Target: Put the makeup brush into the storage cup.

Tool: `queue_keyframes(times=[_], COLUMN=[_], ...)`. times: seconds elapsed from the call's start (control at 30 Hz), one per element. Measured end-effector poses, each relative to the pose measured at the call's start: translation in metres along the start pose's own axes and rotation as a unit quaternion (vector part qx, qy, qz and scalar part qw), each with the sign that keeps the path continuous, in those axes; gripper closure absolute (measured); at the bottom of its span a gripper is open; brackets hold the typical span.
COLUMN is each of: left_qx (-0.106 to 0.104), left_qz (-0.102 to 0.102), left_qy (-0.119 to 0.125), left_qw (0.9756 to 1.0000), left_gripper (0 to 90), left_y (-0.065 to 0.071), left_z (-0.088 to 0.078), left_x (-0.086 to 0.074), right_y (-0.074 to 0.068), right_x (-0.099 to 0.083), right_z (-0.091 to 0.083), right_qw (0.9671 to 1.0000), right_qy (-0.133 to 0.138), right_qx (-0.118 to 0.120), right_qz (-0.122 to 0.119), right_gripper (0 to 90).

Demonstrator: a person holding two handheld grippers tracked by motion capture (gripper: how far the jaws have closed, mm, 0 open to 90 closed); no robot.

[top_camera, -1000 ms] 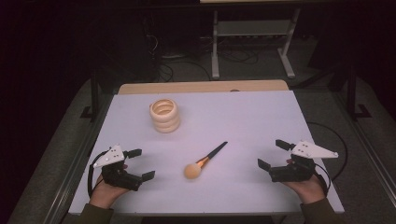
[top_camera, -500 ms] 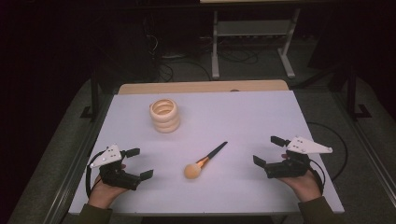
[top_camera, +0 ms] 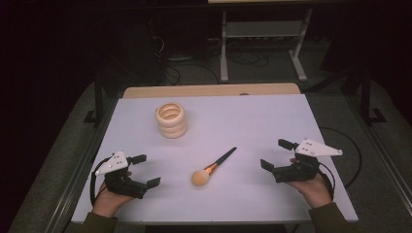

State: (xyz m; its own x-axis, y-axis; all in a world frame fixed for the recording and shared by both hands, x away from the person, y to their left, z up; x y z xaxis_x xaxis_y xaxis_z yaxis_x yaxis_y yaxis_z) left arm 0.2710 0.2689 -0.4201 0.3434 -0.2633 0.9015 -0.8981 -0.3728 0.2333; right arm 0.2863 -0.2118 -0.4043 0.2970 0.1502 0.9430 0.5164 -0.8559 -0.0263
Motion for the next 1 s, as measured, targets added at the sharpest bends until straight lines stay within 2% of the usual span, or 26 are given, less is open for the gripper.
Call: queue_keyframes(times=[0.17, 0.27, 0.4, 0.57, 0.7, 1.0], left_qx=[-0.005, -0.005, -0.008, -0.008, -0.009, -0.01], left_qz=[-0.001, -0.001, 0.006, 0.006, 0.001, 0.006], left_qy=[0.001, -0.001, -0.01, -0.009, -0.007, -0.008], left_qw=[1.0, 1.0, 0.9999, 0.9999, 0.9999, 0.9999], left_gripper=[0.0, 0.0, 0.0, 0.0, 0.0, 0.0], left_y=[0.0, 0.001, 0.002, 0.001, 0.001, 0.001], left_z=[0.0, 0.001, 0.002, 0.001, 0.0, 0.001], left_x=[0.0, 0.0, -0.001, 0.0, 0.0, -0.001], right_y=[-0.002, -0.004, -0.006, -0.008, -0.01, -0.013], right_x=[0.002, 0.003, 0.005, 0.009, 0.01, 0.014], right_z=[0.004, 0.006, 0.008, 0.011, 0.014, 0.021], right_qw=[1.0, 0.9999, 0.9999, 0.9998, 0.9997, 0.9996], right_qy=[0.001, -0.001, -0.003, -0.007, -0.006, -0.003], right_qx=[0.01, 0.015, 0.015, 0.018, 0.023, 0.027], right_qz=[0.001, -0.006, -0.007, -0.001, -0.005, -0.008], right_gripper=[1.1, 1.2, 1.2, 1.2, 1.2, 1.2])
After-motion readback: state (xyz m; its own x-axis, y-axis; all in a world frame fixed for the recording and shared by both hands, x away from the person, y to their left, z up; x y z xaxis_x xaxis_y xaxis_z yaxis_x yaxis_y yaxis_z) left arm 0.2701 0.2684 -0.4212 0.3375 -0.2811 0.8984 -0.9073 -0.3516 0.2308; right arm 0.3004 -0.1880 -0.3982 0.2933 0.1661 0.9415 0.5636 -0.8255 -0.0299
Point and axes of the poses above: each handheld gripper's, and its own axes: z roughly forward along the jaws, x roughly out of its top, y roughly to its right, the point moved 2 cm from there along z, roughly forward along the jaws, and after that the axes turned 15 degrees about -x, right-handed, at the moved point
